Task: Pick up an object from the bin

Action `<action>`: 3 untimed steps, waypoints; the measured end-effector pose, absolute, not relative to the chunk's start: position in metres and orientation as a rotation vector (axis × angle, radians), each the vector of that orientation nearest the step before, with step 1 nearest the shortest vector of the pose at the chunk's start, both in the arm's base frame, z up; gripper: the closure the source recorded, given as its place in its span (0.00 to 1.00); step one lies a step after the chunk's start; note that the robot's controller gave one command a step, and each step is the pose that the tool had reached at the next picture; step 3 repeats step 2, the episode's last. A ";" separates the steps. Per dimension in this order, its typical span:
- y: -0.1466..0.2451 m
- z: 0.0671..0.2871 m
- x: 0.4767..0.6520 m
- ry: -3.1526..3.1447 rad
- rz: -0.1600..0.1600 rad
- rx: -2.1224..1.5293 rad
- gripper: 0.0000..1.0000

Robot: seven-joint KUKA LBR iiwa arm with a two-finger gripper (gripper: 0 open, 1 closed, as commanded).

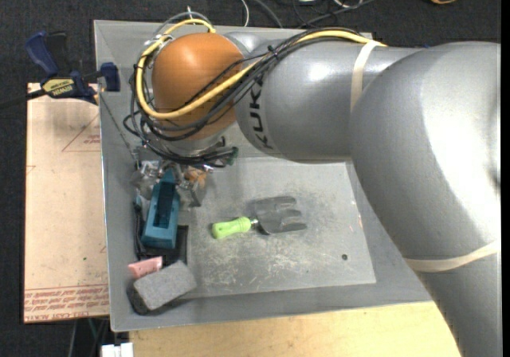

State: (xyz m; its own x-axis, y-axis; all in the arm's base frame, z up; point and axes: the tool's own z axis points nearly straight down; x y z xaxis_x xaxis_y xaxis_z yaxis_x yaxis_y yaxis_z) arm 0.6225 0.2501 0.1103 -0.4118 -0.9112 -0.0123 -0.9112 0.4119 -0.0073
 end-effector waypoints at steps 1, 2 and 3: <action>0.250 0.137 0.621 2.632 0.004 -1.696 1.00; 0.250 0.161 0.621 2.634 0.005 -1.694 1.00; 0.250 0.161 0.621 2.634 0.005 -1.694 1.00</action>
Offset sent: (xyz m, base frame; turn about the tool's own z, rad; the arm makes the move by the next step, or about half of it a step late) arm -0.0016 -0.0003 0.0583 0.0011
